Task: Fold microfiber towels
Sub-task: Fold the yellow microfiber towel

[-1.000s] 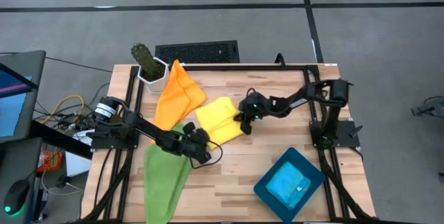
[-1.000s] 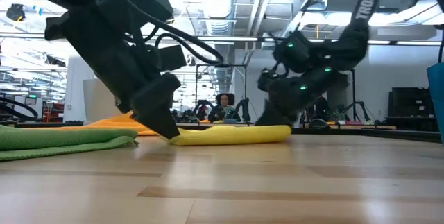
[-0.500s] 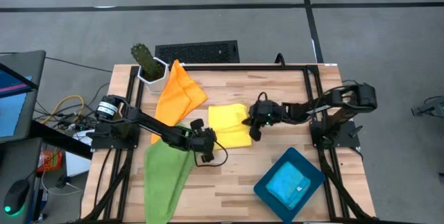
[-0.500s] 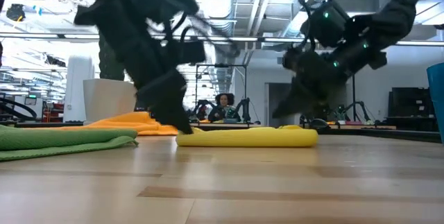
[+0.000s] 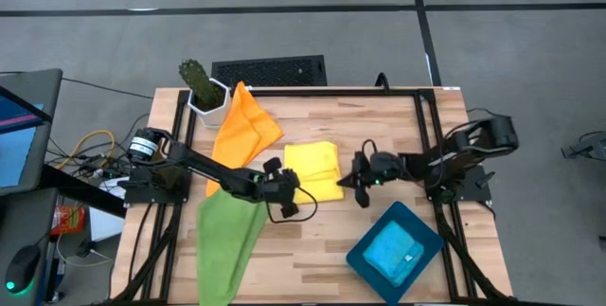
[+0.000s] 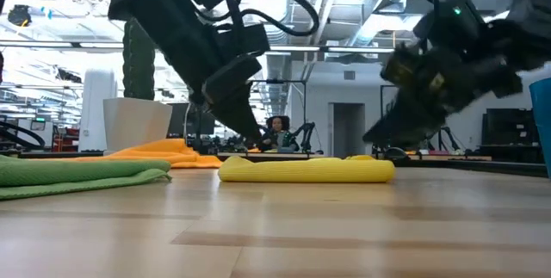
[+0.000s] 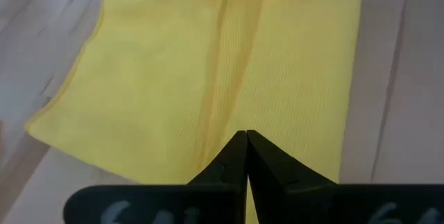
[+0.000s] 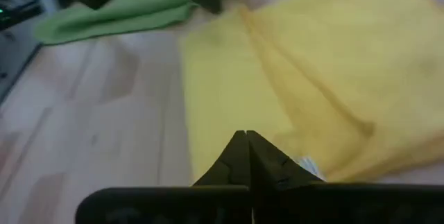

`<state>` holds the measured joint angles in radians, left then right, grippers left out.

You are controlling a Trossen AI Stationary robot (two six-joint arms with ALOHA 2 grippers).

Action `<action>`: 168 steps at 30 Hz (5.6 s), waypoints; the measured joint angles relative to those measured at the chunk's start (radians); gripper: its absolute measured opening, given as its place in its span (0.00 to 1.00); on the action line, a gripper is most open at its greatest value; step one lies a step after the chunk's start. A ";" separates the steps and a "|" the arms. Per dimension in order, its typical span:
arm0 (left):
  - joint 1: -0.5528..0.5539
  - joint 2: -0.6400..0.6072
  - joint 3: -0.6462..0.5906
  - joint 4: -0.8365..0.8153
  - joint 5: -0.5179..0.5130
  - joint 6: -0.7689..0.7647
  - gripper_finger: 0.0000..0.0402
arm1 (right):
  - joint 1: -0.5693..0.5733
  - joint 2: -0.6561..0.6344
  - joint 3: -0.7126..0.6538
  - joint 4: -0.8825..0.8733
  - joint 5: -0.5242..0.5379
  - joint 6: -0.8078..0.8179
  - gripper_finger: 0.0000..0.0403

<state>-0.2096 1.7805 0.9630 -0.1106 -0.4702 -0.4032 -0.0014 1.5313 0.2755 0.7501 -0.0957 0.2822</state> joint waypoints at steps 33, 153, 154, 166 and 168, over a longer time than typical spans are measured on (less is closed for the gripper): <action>0.486 -0.417 -0.300 0.186 0.484 -0.170 0.18 | -0.281 -0.129 0.392 -0.784 0.072 -0.189 0.45; 0.051 -0.027 -0.035 0.249 0.525 -0.007 0.00 | 0.075 -0.117 0.404 -1.034 0.288 -0.076 0.15; 0.045 -0.027 -0.035 0.252 0.522 -0.007 0.00 | 0.073 -0.117 0.404 -1.034 0.288 -0.074 0.16; -0.002 -0.027 -0.035 0.261 0.463 -0.015 0.04 | 0.071 -0.205 0.404 -1.051 0.283 -0.105 0.30; -0.002 -0.027 -0.035 0.263 0.482 -0.016 0.05 | 0.071 -0.239 0.404 -1.075 0.283 -0.106 0.32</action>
<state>-0.2115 1.7535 0.9276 0.1527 0.0118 -0.4191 0.0692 1.2925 0.6796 -0.3245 0.1871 0.1766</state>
